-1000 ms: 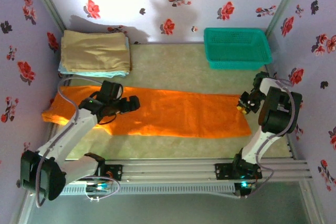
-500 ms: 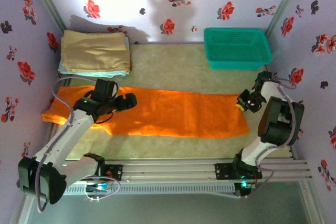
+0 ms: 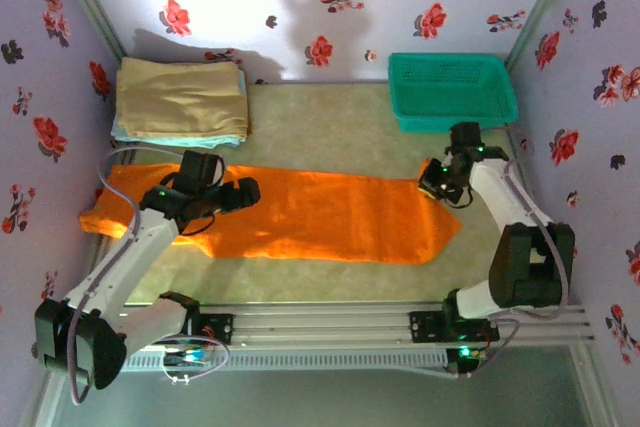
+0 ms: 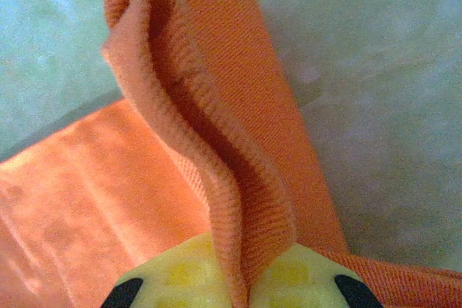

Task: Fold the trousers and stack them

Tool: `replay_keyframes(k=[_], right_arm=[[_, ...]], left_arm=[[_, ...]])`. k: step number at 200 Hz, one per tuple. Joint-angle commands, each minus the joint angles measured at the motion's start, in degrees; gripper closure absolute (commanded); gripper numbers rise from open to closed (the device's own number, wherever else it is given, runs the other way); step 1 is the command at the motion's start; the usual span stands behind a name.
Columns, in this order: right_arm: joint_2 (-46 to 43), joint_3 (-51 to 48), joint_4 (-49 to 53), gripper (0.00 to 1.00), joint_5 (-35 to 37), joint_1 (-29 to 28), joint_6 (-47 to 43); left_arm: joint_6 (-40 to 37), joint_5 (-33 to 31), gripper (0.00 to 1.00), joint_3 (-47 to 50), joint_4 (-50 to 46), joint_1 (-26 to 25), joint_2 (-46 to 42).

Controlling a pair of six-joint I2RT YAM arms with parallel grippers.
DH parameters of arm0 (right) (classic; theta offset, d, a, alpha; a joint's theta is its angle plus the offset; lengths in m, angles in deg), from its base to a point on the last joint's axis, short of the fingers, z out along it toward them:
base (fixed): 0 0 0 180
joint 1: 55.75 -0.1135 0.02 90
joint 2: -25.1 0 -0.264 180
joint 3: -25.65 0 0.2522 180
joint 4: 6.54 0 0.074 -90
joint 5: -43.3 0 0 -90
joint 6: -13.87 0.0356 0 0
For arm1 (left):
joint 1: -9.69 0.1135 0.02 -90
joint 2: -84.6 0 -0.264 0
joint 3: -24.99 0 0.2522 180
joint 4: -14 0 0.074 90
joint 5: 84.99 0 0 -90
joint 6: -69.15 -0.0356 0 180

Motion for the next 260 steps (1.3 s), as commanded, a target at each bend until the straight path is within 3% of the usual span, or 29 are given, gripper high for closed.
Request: replay_keyframes(k=[1, 66, 94, 138, 193, 260], right_arm=[[-2.7, 1.8, 1.5, 1.0, 2.0, -5.3, 5.2], [-0.5, 9.9, -0.9, 1.0, 6.6, -23.5, 14.4], [5.8, 18.0, 0.5, 1.0, 7.8, -31.3, 16.2], [15.2, 25.3, -5.6, 1.0, 6.4, -39.7, 24.1], [24.4, 36.0, -6.9, 1.0, 5.1, -46.3, 28.6], [33.7, 42.8, -10.7, 1.0, 4.1, -48.5, 33.4]], left_arm=[[-0.7, 1.1, 0.08, -1.6, -1.0, 0.6, 0.8], [-0.1, 1.6, 0.08, -2.2, -0.9, 1.2, 1.7], [0.3, 3.1, 0.07, -0.7, 0.5, 2.0, 1.3], [3.9, 3.2, 0.07, 5.5, 3.8, 4.5, -0.6], [7.9, 1.3, 0.08, 12.5, 6.6, 8.3, -2.2], [9.4, 1.3, 0.08, 17.5, 9.0, 9.3, -5.2]])
